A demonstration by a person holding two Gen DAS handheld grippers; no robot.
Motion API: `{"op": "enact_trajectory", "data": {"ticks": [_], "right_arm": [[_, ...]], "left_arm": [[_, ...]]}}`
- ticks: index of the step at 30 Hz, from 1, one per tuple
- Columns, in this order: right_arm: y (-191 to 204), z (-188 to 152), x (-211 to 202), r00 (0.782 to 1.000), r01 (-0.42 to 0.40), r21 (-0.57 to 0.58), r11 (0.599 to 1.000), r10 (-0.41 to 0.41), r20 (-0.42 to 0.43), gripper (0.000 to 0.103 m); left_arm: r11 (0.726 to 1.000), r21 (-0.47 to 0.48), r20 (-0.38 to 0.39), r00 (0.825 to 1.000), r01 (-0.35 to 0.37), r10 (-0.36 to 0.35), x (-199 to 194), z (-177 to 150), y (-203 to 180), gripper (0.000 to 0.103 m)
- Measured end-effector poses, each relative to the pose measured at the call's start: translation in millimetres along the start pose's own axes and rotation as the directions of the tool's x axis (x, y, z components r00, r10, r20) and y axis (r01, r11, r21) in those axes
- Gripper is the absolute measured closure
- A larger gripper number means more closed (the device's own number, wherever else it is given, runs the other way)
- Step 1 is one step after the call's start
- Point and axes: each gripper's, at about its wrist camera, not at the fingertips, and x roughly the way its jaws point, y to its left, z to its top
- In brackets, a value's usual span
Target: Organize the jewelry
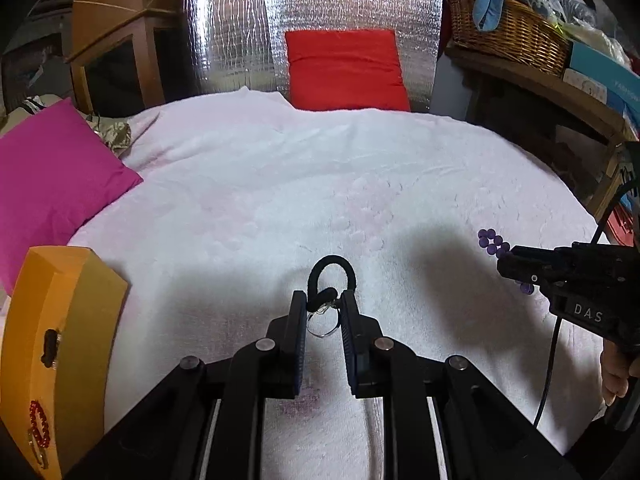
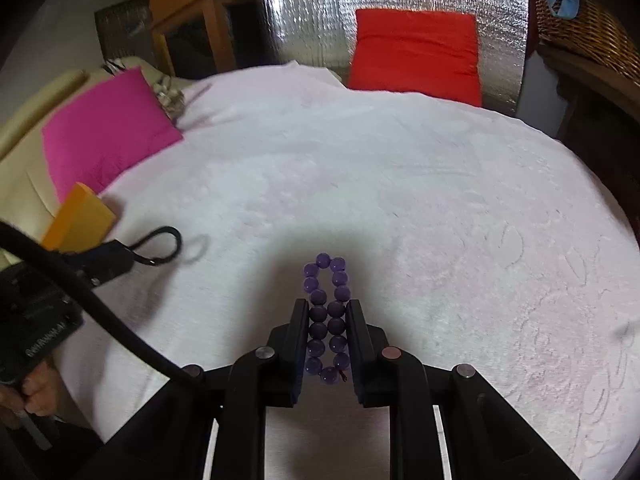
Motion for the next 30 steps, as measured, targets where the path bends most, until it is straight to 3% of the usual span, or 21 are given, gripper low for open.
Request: {"op": "enact_trajectory", "data": {"ticks": [16,25,30], "right_arm": [[33.7,8.6,-13.5,0.988,-0.121,0.012,0.993,0.119,0.094,0.083],[65.7,7.9,-12.5,0.982,-0.158,-0.007,0.987,0.158,0.106,0.083],[83.7,3.9,-9.1,0.983,-0.154,-0.022,0.988,0.155,0.097,0.083]], "left_arm": [[0.994,-0.051,0.055,0.993,-0.097,0.1,-27.8,-9.8,39.2,0.086],[0.972,-0.103,0.097,0.971,-0.21,0.22,-52.9,-15.7,71.8,0.086],[0.958,-0.162,0.109,0.961,-0.236,0.255,-69.3,-17.3,96.6,0.086]]}}
